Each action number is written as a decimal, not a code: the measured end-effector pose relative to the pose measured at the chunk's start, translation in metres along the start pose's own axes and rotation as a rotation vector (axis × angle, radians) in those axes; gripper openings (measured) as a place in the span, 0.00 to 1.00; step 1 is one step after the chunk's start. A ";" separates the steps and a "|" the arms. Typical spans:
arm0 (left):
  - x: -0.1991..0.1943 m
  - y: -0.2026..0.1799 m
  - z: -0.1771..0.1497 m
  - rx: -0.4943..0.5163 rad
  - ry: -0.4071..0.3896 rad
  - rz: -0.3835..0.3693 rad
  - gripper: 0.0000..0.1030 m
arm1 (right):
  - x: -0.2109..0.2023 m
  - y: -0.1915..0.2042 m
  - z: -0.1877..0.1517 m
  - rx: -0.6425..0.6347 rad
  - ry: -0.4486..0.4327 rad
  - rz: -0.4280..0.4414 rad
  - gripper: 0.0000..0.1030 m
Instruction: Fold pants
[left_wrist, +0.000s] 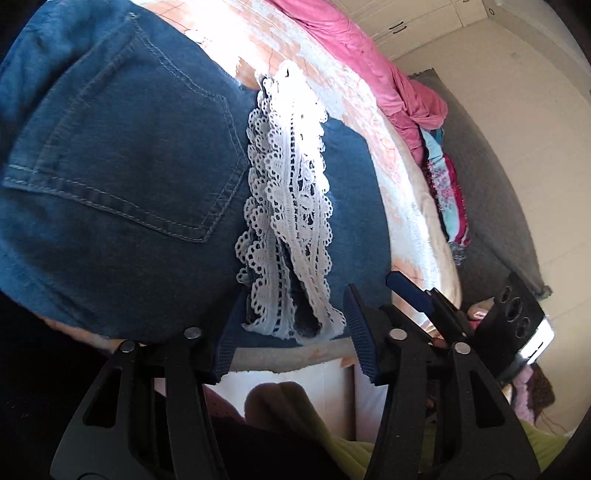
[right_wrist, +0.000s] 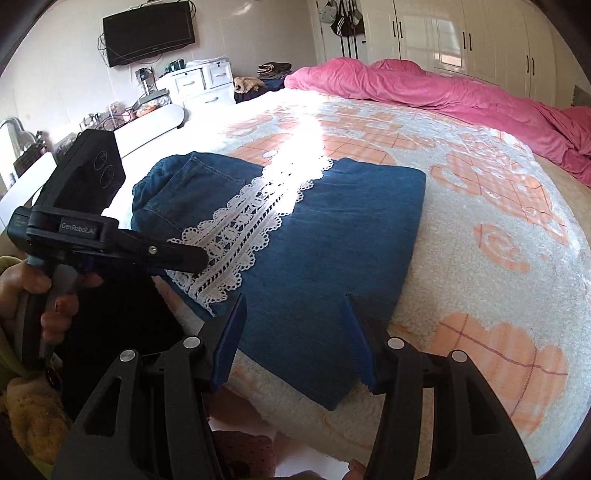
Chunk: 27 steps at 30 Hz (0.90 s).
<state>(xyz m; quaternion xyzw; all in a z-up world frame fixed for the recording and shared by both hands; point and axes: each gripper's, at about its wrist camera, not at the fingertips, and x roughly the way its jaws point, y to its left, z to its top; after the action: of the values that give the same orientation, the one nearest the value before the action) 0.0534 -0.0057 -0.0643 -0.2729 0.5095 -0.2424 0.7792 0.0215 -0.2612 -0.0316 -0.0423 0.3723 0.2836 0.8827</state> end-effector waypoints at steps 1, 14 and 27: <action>0.002 -0.003 0.000 0.020 0.003 0.017 0.28 | 0.003 0.000 0.000 0.001 0.009 0.000 0.50; 0.003 -0.024 -0.012 0.207 0.026 0.213 0.26 | 0.013 -0.007 -0.016 -0.014 0.075 -0.041 0.53; -0.008 -0.034 -0.012 0.265 -0.014 0.278 0.44 | 0.009 -0.013 -0.009 0.047 0.097 -0.012 0.54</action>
<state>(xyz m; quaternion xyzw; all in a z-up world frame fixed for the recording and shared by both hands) 0.0362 -0.0276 -0.0395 -0.0965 0.5004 -0.1953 0.8379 0.0274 -0.2702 -0.0459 -0.0378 0.4210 0.2671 0.8660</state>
